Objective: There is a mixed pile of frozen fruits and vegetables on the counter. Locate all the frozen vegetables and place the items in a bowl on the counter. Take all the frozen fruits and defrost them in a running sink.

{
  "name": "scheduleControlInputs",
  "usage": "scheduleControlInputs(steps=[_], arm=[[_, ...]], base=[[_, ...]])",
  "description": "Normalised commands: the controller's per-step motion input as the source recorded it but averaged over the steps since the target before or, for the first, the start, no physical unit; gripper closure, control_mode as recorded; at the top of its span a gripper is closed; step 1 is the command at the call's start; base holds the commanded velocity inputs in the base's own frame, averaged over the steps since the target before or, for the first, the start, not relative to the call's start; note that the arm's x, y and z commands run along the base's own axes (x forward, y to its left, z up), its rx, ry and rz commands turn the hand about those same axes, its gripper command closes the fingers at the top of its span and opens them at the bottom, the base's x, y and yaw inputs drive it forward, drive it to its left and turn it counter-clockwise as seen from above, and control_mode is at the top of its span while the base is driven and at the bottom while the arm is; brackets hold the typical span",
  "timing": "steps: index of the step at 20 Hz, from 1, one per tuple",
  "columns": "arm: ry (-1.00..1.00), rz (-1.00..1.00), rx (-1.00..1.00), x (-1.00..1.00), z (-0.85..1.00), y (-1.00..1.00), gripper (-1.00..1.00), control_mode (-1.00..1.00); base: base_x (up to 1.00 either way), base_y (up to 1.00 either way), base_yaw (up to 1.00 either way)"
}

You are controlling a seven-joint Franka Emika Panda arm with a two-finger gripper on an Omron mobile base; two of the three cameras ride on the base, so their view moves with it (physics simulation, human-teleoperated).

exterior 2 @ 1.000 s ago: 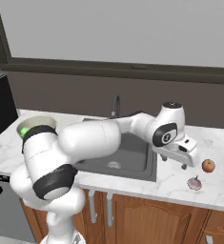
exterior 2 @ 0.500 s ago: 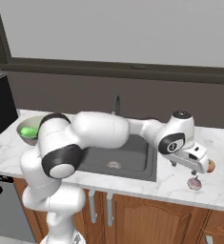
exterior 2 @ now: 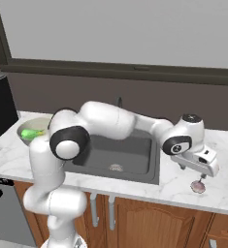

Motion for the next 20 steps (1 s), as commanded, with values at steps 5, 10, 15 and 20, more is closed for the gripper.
scheduleControlInputs(steps=[5,10,15,20], arm=[[0.0,0.0,-0.02,0.14,-0.22,-0.15,-1.0,-1.0],[0.0,0.0,-0.01,0.2,-0.31,-0.11,-1.0,-1.0],[0.0,0.0,0.0,0.08,-0.36,-0.11,-1.0,-1.0],[0.02,0.0,0.0,0.05,-0.35,-0.02,-1.0,-1.0]], base=[[0.0,0.0,0.0],[0.0,0.0,0.0],[0.0,0.0,0.0],[0.0,0.0,0.0]])
